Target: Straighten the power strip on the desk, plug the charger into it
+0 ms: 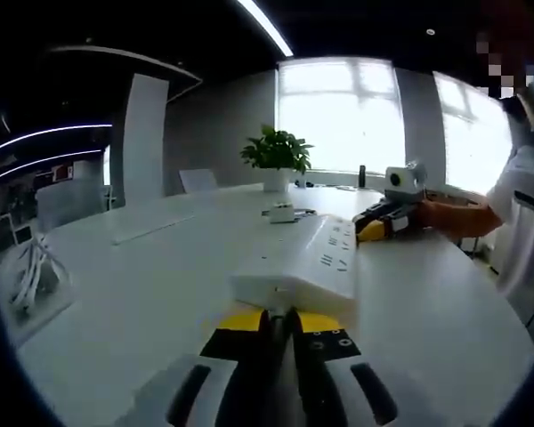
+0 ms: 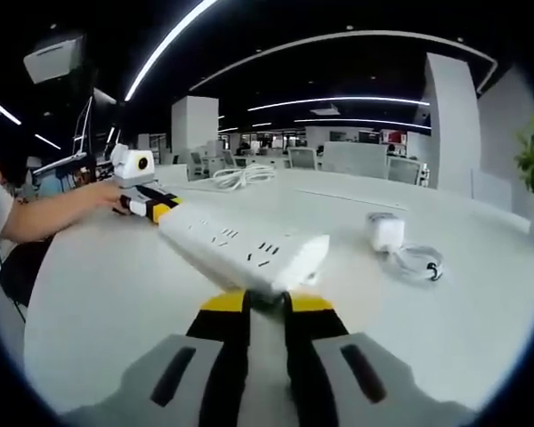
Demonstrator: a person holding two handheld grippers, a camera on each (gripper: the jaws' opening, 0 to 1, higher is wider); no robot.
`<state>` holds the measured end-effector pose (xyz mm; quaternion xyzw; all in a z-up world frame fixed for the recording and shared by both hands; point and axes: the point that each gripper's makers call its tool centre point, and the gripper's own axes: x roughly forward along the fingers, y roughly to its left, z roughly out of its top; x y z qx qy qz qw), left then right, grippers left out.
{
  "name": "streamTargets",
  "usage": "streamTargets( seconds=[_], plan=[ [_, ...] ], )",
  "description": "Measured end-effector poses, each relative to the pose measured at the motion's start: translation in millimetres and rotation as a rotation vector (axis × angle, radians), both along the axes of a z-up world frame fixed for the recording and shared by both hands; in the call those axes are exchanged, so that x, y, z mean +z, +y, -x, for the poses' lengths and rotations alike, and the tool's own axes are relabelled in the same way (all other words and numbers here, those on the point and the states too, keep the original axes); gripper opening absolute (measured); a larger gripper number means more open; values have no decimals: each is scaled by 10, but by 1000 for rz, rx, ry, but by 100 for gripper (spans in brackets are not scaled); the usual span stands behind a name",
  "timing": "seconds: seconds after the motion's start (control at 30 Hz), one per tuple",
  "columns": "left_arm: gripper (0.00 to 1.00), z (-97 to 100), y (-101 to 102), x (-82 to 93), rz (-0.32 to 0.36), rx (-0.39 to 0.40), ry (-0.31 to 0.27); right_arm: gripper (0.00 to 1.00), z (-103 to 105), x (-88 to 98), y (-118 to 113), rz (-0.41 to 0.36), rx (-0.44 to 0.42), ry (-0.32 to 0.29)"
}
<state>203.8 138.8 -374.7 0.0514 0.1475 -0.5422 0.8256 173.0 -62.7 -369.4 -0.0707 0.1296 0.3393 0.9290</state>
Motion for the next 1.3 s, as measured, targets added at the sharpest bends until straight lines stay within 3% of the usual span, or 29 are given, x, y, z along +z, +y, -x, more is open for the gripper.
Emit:
streamTargets(
  seconds=[1.3],
  plan=[
    [14, 92, -118, -3, 11, -12, -7, 15, 61, -11, -134, 3, -35, 2]
  ],
)
